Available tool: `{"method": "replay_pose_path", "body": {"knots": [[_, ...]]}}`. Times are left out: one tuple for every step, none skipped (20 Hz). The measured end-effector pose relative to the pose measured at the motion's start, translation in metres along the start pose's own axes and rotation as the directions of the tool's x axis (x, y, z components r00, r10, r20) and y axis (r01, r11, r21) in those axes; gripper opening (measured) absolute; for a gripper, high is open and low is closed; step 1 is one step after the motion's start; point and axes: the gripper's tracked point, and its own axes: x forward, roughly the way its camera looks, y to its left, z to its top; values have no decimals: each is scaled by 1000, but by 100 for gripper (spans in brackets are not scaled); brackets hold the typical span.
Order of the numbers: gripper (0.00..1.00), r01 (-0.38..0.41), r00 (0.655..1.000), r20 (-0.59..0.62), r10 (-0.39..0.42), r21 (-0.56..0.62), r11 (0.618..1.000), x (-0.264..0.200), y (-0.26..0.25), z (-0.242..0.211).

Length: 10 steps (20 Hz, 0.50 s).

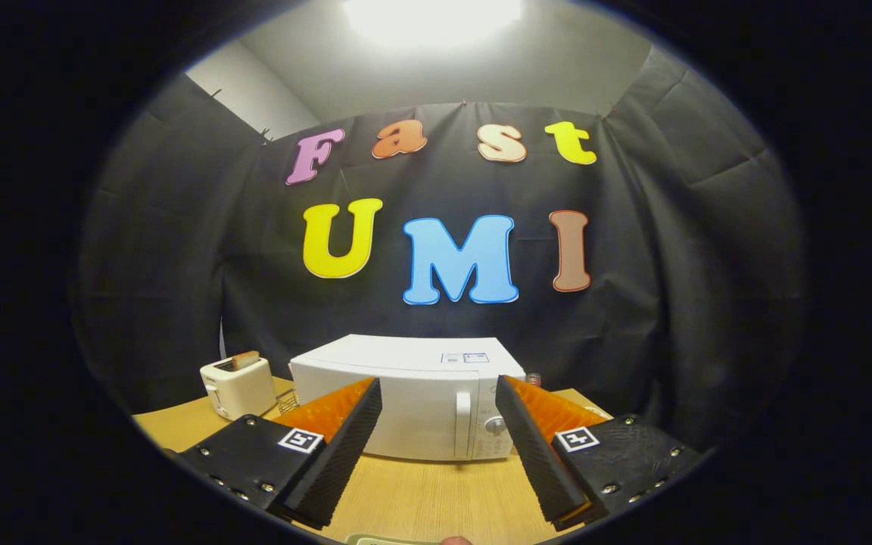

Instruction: Open the microwave, put the food inside, and close the microwave door.

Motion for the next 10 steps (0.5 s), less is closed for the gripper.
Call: {"method": "replay_pose_path", "body": {"knots": [[96,-2,1000,-2,2,-1,1000,7,0,-2],[96,-3,1000,-5,3,1,1000,15,0,-6],[96,-5,1000,-11,5,4,1000,23,0,-9],[96,-6,1000,-18,6,6,1000,30,-1,-15],[96,-6,1000,-28,6,8,1000,38,-1,-20],[96,-7,999,-35,7,10,1000,48,-3,-26],[96,-6,999,-45,6,10,1000,56,-4,-32],[96,-5,998,-57,6,8,1000,65,-6,-38],[96,-3,997,-72,3,5,1000,74,-8,-46],[96,-1,996,-85,1,4,1000,82,-11,-53]]}}
